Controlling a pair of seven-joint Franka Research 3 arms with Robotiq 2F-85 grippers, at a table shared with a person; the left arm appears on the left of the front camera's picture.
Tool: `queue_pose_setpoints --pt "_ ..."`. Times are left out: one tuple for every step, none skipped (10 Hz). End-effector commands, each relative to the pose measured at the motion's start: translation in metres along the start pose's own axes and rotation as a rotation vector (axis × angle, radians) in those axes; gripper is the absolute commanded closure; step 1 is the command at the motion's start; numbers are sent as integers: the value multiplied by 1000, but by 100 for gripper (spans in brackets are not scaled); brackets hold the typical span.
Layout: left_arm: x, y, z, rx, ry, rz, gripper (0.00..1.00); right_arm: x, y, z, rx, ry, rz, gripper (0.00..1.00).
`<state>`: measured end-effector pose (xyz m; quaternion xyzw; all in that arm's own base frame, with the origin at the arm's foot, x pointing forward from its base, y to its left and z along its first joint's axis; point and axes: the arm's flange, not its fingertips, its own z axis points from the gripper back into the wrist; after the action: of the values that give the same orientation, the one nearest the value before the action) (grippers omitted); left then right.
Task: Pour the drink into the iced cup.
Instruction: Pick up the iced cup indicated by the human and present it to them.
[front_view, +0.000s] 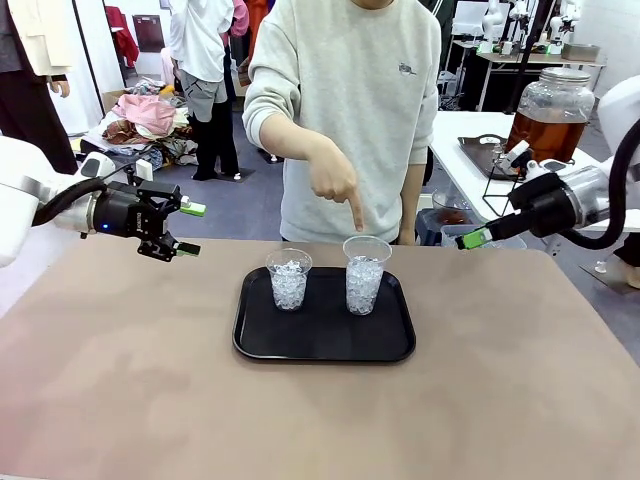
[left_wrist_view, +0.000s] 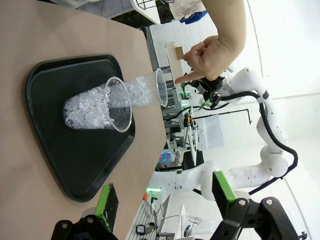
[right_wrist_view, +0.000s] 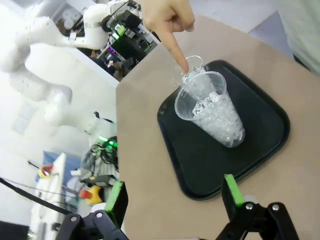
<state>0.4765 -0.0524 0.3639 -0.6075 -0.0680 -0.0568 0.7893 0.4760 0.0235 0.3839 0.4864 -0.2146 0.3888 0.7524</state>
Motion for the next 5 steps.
queue_pose_setpoints --pt "-1 0 1 -2 -2 1 0 3 -24 -15 -25 -16 240 0" --pt "-1 0 1 -2 -2 1 0 5 -33 -20 -31 -19 316 0" --pt "-1 0 1 -2 -2 1 0 9 -37 -26 -41 -32 366 0" --pt "-1 0 1 -2 -2 1 0 13 -41 -32 -50 -35 404 0" --pt "-1 0 1 -2 -2 1 0 17 -45 -38 -46 -44 435 0"
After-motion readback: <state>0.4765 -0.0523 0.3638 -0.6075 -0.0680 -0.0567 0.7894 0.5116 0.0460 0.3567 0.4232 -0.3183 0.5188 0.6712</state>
